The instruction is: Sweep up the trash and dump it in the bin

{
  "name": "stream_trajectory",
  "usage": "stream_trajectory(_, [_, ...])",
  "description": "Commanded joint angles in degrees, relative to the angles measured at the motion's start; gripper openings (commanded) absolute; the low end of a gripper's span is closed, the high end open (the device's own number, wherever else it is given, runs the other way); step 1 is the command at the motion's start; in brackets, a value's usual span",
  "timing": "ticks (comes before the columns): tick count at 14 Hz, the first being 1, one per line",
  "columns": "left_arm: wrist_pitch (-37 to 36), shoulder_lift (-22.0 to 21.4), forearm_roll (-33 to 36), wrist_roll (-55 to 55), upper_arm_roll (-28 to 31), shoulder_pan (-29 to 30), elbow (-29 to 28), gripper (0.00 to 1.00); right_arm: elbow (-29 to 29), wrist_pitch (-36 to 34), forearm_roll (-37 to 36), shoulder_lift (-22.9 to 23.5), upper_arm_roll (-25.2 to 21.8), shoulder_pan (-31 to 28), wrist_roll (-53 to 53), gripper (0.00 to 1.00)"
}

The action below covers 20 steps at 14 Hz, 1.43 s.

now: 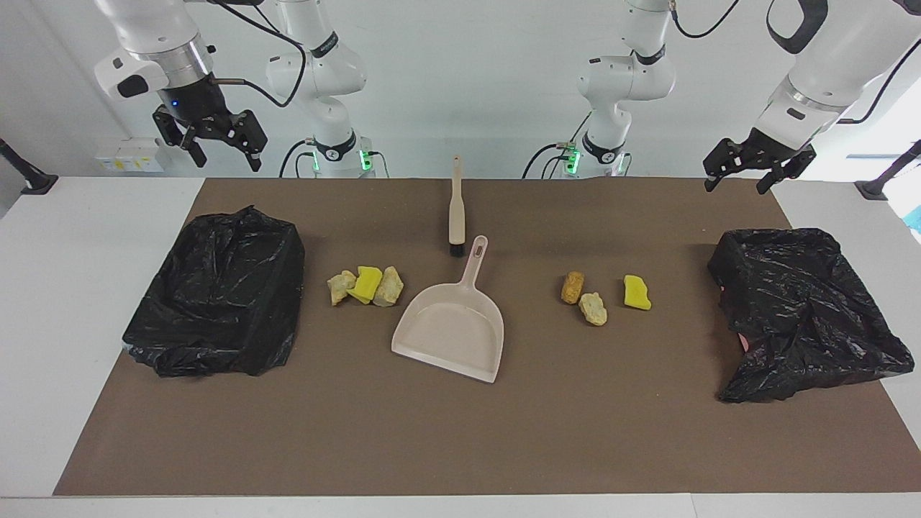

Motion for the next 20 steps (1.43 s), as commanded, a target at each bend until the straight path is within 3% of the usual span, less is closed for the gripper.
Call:
stream_trajectory(1, [0.2, -1.6, 1.1, 0.1, 0.2, -0.5, -1.8, 1.0, -1.0, 0.1, -0.2, -0.9, -0.2, -0.1, -1.3, 1.0])
stream_trajectory(20, [0.9, -1.7, 1.1, 0.1, 0.1, -0.5, -2.1, 1.0, -1.8, 0.6, -0.2, -1.3, 0.0, 0.3, -0.5, 1.0])
